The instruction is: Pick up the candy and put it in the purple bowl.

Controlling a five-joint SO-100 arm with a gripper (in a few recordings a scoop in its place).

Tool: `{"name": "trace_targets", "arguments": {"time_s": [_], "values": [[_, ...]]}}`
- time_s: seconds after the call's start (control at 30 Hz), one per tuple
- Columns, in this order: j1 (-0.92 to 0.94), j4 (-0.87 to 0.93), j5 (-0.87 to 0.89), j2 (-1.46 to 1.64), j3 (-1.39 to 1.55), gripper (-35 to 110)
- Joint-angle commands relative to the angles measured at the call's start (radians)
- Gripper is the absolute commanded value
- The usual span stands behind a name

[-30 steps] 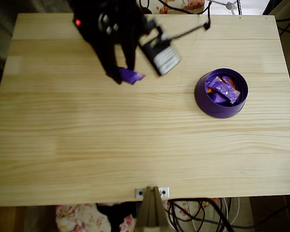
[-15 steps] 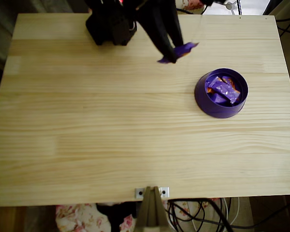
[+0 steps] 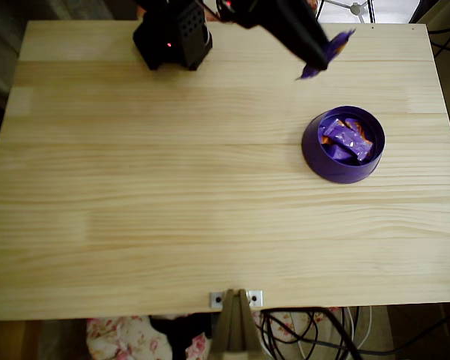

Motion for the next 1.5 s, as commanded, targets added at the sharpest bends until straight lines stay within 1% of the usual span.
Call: {"name": "trace_targets", "arguments": {"time_s": [0.0, 0.37, 0.53, 1.07, 1.47], "values": [[-0.051, -0.084, 0.031, 0.031, 0.011, 0], [-0.169, -0.291, 0.057, -0.178, 0.02, 0], [-0.196, -0.339, 0.074, -0.299, 0.02, 0], [-0.187, -0.327, 0.117, -0.575, -0.155, 0], [-0.209, -0.42, 0.133, -0.767, -0.272, 0]]}}
